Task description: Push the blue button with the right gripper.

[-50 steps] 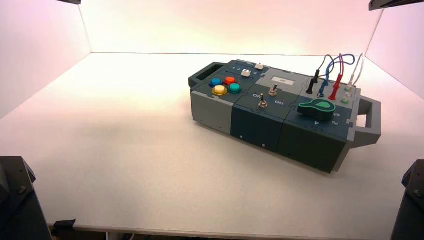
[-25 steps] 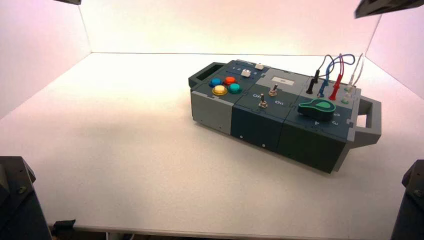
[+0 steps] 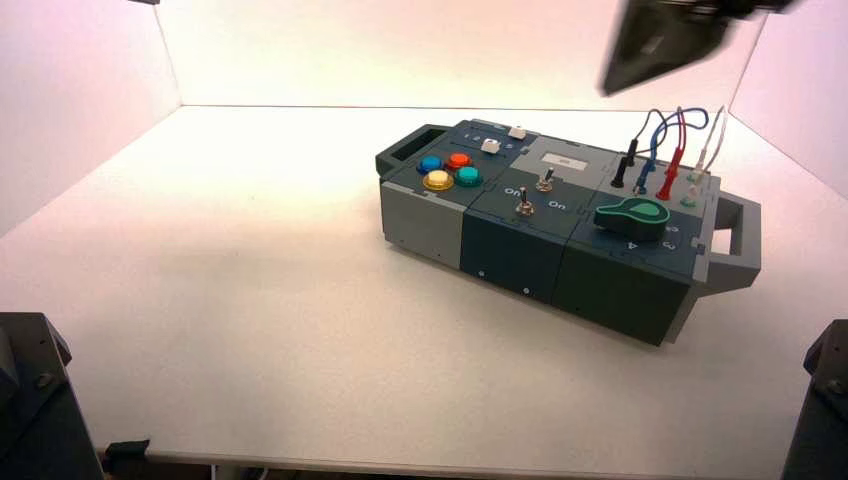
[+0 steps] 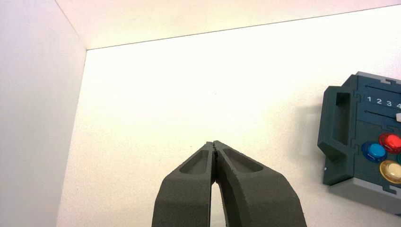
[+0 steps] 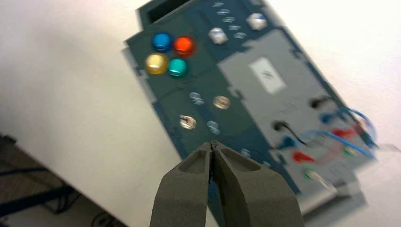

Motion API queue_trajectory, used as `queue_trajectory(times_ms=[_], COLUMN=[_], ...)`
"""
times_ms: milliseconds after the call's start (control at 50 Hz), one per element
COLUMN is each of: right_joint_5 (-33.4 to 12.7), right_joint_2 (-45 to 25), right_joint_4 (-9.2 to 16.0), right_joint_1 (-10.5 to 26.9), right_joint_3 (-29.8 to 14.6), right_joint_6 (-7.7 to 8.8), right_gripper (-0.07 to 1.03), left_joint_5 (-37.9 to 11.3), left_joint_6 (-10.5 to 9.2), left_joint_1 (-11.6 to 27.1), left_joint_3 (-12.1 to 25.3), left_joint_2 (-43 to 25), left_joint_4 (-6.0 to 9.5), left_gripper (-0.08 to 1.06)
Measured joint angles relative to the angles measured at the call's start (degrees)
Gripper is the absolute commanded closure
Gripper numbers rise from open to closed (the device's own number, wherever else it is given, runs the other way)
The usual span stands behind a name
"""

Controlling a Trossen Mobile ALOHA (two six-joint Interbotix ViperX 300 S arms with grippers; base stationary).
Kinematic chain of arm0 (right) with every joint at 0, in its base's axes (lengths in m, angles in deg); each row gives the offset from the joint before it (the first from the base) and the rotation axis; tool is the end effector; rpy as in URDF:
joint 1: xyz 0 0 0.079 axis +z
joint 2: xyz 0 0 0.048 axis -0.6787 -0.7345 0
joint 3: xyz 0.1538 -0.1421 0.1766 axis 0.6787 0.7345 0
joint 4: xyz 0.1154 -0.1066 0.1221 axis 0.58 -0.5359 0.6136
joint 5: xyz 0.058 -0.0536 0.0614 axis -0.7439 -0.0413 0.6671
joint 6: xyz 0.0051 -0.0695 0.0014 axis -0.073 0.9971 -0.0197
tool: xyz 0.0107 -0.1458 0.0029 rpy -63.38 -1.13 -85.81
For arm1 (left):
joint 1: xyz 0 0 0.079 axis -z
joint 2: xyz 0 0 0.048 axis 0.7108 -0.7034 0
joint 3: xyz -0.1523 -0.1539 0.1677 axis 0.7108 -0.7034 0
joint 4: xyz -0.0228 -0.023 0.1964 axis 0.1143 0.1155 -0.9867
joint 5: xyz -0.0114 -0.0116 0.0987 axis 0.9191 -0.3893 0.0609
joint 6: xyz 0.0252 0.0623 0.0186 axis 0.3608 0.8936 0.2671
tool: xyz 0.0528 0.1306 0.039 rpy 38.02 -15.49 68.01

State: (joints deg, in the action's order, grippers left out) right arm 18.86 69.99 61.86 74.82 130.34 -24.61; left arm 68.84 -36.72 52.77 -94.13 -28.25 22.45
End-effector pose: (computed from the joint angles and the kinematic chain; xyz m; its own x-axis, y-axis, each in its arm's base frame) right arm 0.2476 0.1660 0.0879 0.4325 0.3209 -0.8426 -0.4650 0.8800 0.0965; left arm 0.3326 -0.0442 0.1293 0.7880 -0.1053 -0.6066 0.1783 0.9821 0.0611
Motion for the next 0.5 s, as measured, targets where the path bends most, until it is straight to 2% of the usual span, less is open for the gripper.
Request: queue_trajectory(times_ms=[500], right_joint_5=[-0.1], right_joint_2=[-23.5], right_joint_4=[0.4], right_joint_1=[1.8], right_joint_3=[-17.1], right_joint_6=[0.18], right_gripper=[0.98], left_joint_5=[0.1], left_joint_6=[0.0], left_joint_1=[0.0], left_joint_3=[0.0], left_joint_2=[0.1], left_joint_4=[0.0], left_gripper=[1.01])
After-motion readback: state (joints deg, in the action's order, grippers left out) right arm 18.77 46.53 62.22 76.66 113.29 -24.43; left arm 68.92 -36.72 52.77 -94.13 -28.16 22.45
